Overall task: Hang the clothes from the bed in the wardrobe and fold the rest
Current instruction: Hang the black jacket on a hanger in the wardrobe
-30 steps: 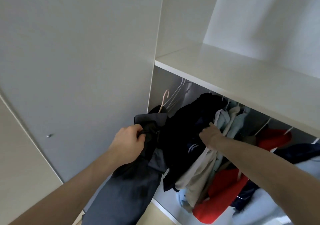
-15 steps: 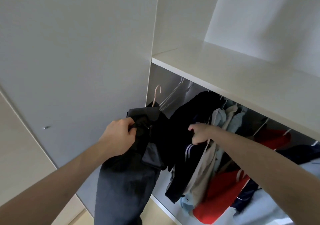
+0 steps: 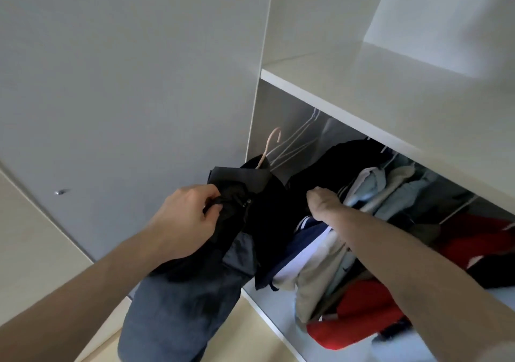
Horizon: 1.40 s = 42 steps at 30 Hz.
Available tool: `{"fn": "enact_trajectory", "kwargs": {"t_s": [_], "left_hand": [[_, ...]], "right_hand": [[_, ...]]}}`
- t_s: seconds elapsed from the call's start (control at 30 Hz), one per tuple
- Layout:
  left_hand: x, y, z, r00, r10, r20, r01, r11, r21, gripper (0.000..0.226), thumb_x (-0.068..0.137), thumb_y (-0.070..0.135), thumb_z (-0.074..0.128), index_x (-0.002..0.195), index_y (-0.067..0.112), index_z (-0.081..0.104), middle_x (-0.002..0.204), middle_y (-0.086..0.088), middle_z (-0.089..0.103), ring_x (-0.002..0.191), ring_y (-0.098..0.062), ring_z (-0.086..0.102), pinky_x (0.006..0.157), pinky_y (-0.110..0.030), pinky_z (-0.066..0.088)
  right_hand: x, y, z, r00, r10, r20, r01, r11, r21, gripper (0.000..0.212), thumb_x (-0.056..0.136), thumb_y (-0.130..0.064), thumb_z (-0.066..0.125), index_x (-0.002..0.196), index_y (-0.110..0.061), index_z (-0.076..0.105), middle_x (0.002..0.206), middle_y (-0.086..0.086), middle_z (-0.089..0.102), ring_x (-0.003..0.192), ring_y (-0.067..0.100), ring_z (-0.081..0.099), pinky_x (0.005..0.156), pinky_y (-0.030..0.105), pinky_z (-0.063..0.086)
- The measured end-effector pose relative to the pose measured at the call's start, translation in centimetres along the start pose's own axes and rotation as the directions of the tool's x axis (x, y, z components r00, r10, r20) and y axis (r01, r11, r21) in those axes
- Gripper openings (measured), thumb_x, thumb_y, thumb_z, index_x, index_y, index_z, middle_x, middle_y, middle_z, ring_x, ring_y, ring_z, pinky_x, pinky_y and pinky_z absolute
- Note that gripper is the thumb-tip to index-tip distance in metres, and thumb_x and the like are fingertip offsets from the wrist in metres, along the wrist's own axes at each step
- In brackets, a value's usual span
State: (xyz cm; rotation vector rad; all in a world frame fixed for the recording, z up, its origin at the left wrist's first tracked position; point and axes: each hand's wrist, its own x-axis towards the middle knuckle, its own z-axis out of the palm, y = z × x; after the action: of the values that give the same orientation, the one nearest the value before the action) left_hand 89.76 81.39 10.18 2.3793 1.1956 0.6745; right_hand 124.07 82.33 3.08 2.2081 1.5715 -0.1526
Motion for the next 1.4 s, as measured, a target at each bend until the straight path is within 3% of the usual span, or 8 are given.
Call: {"fn": "enact_trajectory", "kwargs": {"t_s": [0.1,0.23,0.3,0.47,0.6,0.73,1.1,1.4], "left_hand": [[0.5,1.2,1.4,0.999,0.042,0.017,-0.042,0.999,-0.034,0.006,0.095,0.02,0.062,0.09,0.019,0.065,0.079,0.004,0.063,0.068,-0.018,0.052,0.064,-0.033,0.038],[2.9,2.6,4.1,0.997,0.07,0.043,-0.068,0.996,-0.053,0.006,0.094,0.018,0.061,0.093,0.017,0.066,0.09,-0.004,0.068,0.084,-0.03,0.06,0.07,-0.036,0.045],[4.4,2.9,5.7,0.997,0.06,0.038,-0.058,0.997,-0.054,0.007,0.094,0.02,0.06,0.093,0.016,0.065,0.09,-0.007,0.069,0.086,-0.034,0.062,0.069,-0.034,0.043],[7.8,3.0,9.1,0.999,0.002,0.044,-0.001,1.0,-0.028,0.012,0.094,0.021,0.056,0.094,0.013,0.065,0.096,-0.014,0.07,0.089,-0.039,0.063,0.069,-0.032,0.04],[10.0,3.4,11.0,0.998,0.017,0.064,-0.014,0.999,-0.046,0.018,0.094,0.02,0.054,0.1,0.01,0.067,0.098,-0.017,0.072,0.091,-0.042,0.066,0.074,-0.04,0.053],[12.9,5.8,13.4,0.988,0.106,0.111,-0.097,0.991,-0.088,0.018,0.094,0.021,0.052,0.099,0.011,0.067,0.101,-0.015,0.071,0.097,-0.041,0.065,0.081,-0.042,0.054],[19.9,9.8,20.1,0.979,0.201,0.028,-0.193,0.964,-0.184,0.01,0.097,0.013,0.053,0.087,0.01,0.054,0.091,-0.02,0.067,0.087,-0.043,0.063,0.065,-0.035,0.033],[18.9,9.2,24.1,0.986,0.1,-0.136,-0.152,0.878,-0.455,0.012,0.098,0.011,0.055,0.089,0.006,0.062,0.083,-0.011,0.066,0.077,-0.034,0.063,0.066,-0.038,0.044]], "right_hand": [[-1.8,1.9,0.5,0.998,-0.002,0.07,0.004,1.0,-0.02,0.031,0.098,0.003,0.05,0.123,-0.006,0.067,0.13,0.012,0.062,0.121,0.033,0.063,0.09,0.037,0.052],[-4.0,3.5,0.5,0.994,0.002,0.113,0.006,0.998,-0.064,0.031,0.1,0.004,0.05,0.075,-0.015,0.046,0.085,0.004,0.045,0.079,0.024,0.051,0.078,0.032,0.041],[-4.8,4.3,0.3,0.99,-0.018,0.138,0.026,0.998,-0.06,0.028,0.101,0.004,0.052,0.081,-0.015,0.048,0.078,0.003,0.036,0.073,0.023,0.047,0.079,0.034,0.042],[-6.3,6.1,0.8,0.979,-0.036,0.202,0.066,0.987,-0.146,0.018,0.105,0.0,0.047,0.108,-0.014,0.058,0.081,0.004,0.043,0.081,0.022,0.051,0.088,0.034,0.05],[-7.3,7.3,1.7,0.976,0.051,0.211,-0.02,0.989,-0.145,0.024,0.106,-0.001,0.045,0.095,-0.013,0.063,0.093,0.006,0.059,0.072,0.017,0.052,0.086,0.032,0.053],[-7.0,8.2,1.7,0.974,0.09,0.207,-0.082,0.996,-0.046,0.026,0.105,-0.002,0.048,0.122,-0.006,0.066,0.124,0.015,0.066,0.108,0.029,0.066,0.094,0.036,0.054],[-6.1,9.2,3.3,0.984,0.142,0.107,-0.145,0.989,0.019,0.022,0.097,0.003,0.055,0.114,-0.007,0.065,0.109,0.012,0.063,0.091,0.027,0.063,0.076,0.035,0.05],[-5.7,9.1,4.8,0.983,0.176,0.042,-0.179,0.982,0.064,0.02,0.095,0.004,0.058,0.111,-0.007,0.066,0.113,0.013,0.066,0.1,0.03,0.068,0.075,0.036,0.053]]}}
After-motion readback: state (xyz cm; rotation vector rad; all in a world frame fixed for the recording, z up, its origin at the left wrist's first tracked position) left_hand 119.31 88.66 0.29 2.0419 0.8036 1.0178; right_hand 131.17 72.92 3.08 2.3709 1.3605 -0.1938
